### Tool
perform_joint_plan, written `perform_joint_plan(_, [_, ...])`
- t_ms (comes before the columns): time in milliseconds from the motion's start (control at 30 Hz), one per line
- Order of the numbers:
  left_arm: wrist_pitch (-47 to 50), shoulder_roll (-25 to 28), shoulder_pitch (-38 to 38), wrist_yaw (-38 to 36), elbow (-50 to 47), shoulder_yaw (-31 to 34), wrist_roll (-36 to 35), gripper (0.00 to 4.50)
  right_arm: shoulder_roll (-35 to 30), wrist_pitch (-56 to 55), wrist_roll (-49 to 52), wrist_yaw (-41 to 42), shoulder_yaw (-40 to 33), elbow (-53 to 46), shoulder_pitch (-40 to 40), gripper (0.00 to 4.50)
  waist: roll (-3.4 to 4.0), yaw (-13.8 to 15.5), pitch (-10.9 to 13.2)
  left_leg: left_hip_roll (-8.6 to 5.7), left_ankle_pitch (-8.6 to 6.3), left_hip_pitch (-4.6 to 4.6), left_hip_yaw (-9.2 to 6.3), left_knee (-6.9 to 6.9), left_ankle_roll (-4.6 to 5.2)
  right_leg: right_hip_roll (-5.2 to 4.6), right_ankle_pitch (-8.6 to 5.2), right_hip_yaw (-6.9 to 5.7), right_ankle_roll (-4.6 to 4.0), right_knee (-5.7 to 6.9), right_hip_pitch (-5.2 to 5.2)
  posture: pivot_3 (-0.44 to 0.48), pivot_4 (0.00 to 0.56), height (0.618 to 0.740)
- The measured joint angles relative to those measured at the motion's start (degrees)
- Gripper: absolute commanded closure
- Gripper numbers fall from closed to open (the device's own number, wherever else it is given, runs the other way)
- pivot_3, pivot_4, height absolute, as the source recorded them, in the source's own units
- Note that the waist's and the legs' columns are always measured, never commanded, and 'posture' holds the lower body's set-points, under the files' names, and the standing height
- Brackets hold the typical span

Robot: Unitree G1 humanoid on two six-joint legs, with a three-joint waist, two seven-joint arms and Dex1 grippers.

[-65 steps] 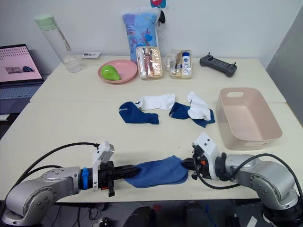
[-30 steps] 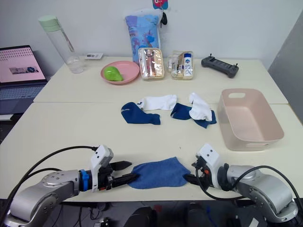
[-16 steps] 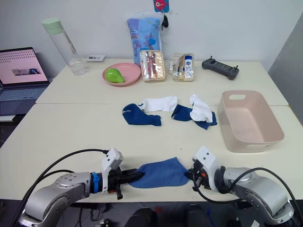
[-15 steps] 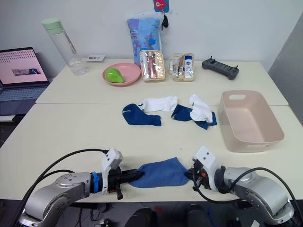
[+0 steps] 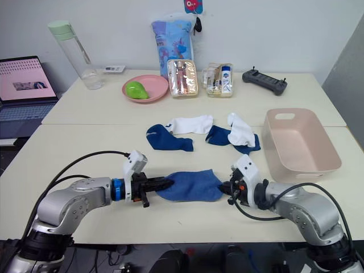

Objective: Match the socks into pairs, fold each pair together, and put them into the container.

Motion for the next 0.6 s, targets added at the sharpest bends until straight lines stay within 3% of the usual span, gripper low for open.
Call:
perform_joint_plan(67, [-0.71, -0.72, -0.88, -0.06, 2.37, -0.56, 1.0, 4.48, 0.3, -0.31, -1.51, -0.26, 1.08, 1.41, -0.65, 4.5, -0.02, 0.01, 0.01, 0.0, 0.0, -0.01, -0.03, 0.01, 0.0, 0.0, 0.0, -0.02, 0.0, 0.01, -0.01, 0.0, 0.15, 0.733])
perform_joint_plan(133, [-1.77, -0.72, -1.46, -0.76, 3.48, -1.23, 2.04, 4.5, 0.31, -0.49, -2.11, -0.29, 1.34, 1.98, -0.67, 3.95, -0.02, 0.05, 0.01, 0.0, 0.0, -0.02, -0.03, 0.0, 0.0, -0.01, 0.0, -0.01, 0.0, 0.01, 0.0, 0.0, 0.15, 0.733])
perform_joint_plan(400, [-6.32, -0.16, -2.48, -3.55, 6.42, -2.51, 5.81, 2.18, 0.49, -0.86, -3.51, -0.48, -0.62, 2.92, -0.03, 1.23, -0.02, 0.03, 0.02, 0.0, 0.0, -0.02, -0.04, 0.0, 0.0, -0.02, 0.0, -0.01, 0.0, 0.01, -0.01, 0.0, 0.15, 0.733])
perform_joint_plan(467, [-8.71, 1.41, -2.49, -4.09, 6.43, -1.87, 6.94, 2.17, 0.35, -2.5, -3.68, -0.61, -3.14, 2.59, 0.48, 0.55, -0.05, 0.01, 0.05, 0.0, 0.0, -0.02, -0.04, 0.0, 0.0, -0.02, 0.0, 0.0, 0.0, 0.01, -0.01, 0.0, 0.15, 0.733])
perform_joint_plan(533, [-11.14, 3.53, -2.86, -5.14, 6.44, -0.17, 7.78, 2.17, -0.41, -4.94, -3.91, -0.23, -5.24, 1.94, 0.83, 0.55, -0.04, 0.0, 0.07, 0.01, 0.0, -0.02, -0.04, -0.01, 0.0, -0.02, 0.0, -0.01, 0.0, 0.01, -0.02, 0.0, 0.15, 0.733])
perform_joint_plan(600, [-13.15, 4.27, -4.48, -6.19, 6.46, 2.19, 7.8, 2.6, -0.65, -7.59, -3.9, 0.81, -5.97, 0.07, 0.84, 0.5, -0.04, 0.06, 0.07, 0.01, 0.0, -0.02, -0.05, -0.01, 0.0, -0.02, 0.0, -0.03, 0.0, 0.01, -0.01, 0.0, 0.15, 0.733])
